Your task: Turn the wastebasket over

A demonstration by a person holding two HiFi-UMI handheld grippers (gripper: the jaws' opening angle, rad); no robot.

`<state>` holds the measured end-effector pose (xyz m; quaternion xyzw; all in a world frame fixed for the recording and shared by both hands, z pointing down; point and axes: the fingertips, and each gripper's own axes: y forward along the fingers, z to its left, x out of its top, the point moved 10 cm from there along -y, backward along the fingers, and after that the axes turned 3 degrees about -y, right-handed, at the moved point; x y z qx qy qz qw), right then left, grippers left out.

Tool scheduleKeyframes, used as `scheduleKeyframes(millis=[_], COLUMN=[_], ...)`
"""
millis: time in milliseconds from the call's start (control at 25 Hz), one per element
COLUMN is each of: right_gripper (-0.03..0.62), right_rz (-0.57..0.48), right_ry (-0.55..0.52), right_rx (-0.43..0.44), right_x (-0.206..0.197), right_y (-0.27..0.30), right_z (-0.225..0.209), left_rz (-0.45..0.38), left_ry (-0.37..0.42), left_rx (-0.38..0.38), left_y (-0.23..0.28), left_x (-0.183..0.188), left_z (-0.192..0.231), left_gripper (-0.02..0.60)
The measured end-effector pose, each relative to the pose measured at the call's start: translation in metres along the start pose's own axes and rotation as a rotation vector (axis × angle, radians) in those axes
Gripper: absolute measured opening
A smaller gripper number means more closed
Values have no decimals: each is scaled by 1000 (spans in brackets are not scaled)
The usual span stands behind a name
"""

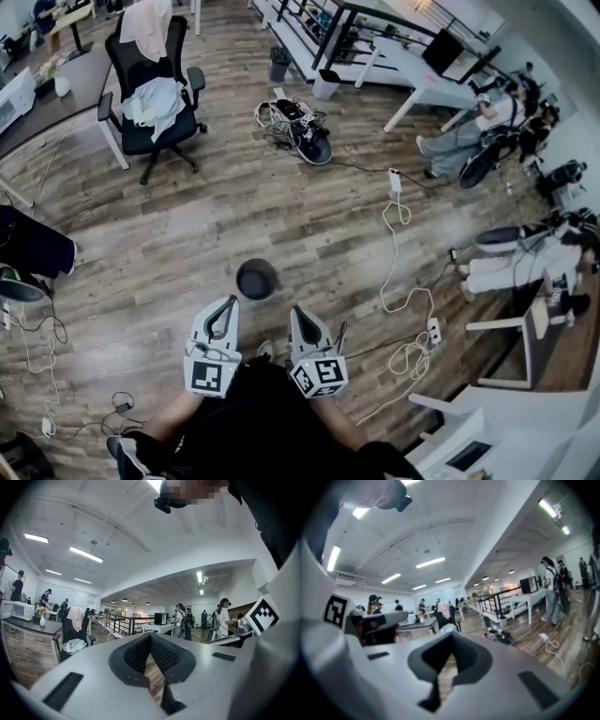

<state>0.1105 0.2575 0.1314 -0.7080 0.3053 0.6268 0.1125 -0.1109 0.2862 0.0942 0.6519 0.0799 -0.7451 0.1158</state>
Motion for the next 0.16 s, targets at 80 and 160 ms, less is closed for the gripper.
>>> scheduleKeyframes(millis=[80,160], right_gripper=[31,31], right_rz=[-1,-2], right_ry=[3,3], right_rx=[5,9], right_x=[-1,0], right_y=[-2,-3], right_z=[-2,-3], left_rz=[1,3], left_ry=[-6,-9], left_rx=[2,5], left_y=[1,1], left_x=[-1,-1], left_z=[-3,-4], left_gripper=[32,31])
